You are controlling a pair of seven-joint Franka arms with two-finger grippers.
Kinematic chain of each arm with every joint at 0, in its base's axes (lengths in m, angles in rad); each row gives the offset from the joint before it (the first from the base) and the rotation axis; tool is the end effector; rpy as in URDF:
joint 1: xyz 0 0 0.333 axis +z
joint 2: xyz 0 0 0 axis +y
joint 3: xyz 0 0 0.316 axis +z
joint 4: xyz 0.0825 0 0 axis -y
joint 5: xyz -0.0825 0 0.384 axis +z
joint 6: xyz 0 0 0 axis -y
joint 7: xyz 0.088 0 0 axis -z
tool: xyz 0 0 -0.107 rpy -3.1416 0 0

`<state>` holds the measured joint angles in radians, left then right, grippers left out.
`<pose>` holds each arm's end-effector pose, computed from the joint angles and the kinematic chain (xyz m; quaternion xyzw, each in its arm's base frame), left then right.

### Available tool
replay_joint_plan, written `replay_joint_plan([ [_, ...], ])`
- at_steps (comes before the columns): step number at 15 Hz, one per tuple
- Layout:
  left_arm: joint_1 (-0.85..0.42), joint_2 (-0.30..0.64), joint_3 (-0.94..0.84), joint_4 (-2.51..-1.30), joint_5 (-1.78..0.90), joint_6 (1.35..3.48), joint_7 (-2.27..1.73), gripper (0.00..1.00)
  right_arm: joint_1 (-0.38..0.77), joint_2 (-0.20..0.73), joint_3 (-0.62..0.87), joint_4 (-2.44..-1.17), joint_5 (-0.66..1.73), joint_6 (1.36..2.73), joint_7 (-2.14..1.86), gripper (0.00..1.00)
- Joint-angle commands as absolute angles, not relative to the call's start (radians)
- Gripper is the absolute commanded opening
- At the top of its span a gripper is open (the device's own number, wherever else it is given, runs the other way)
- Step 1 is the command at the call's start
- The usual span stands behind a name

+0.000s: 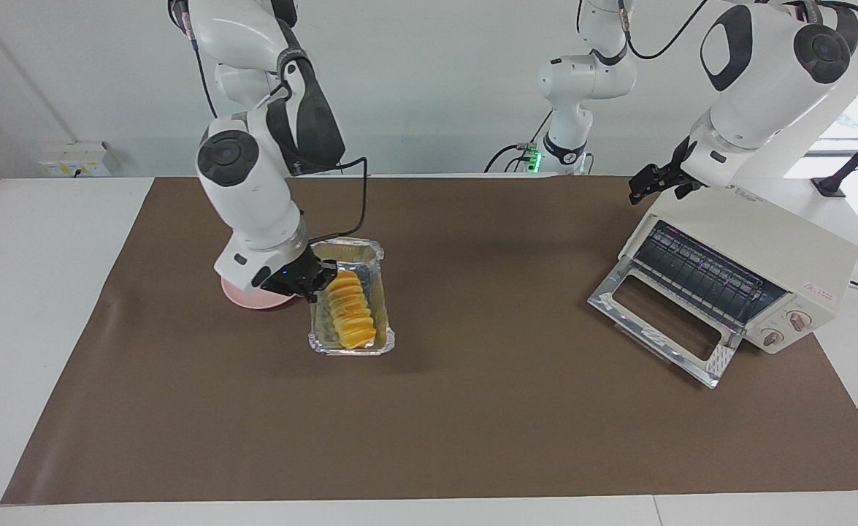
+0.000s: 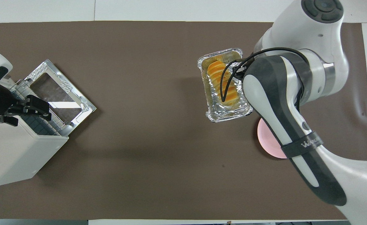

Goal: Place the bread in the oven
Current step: 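Grasp the foil tray and slide it toward the table center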

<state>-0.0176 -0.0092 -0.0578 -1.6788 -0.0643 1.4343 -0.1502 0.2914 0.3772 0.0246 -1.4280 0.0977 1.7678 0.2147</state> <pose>0.5284 -0.0476 0.5696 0.9919 0.0365 -0.1202 0.0185 0.6347 0.2139 0.4778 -0.9977 -0.0393 0.0317 0.0455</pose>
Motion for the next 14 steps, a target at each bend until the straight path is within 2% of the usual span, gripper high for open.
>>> replay_joint_plan([
  [1, -0.008, -0.023, -0.063, -1.687, -0.074, 1.443, -0.146, 1.0, 0.363, 0.388, 0.021, -1.443, 0.13, 1.831, 0.323, 0.0],
  [5, -0.008, -0.023, -0.063, -1.687, -0.074, 1.443, -0.144, 1.0, 0.488, 0.416, 0.021, -1.52, 0.161, 1.991, 0.454, 0.0],
  [11, -0.008, -0.023, -0.063, -1.687, -0.074, 1.443, -0.144, 1.0, 0.551, 0.397, 0.021, -1.761, 0.16, 2.297, 0.445, 0.0],
  [14, -0.008, -0.023, -0.063, -1.687, -0.074, 1.443, -0.144, 1.0, 0.551, 0.397, 0.021, -1.792, 0.16, 2.345, 0.443, 0.0],
])
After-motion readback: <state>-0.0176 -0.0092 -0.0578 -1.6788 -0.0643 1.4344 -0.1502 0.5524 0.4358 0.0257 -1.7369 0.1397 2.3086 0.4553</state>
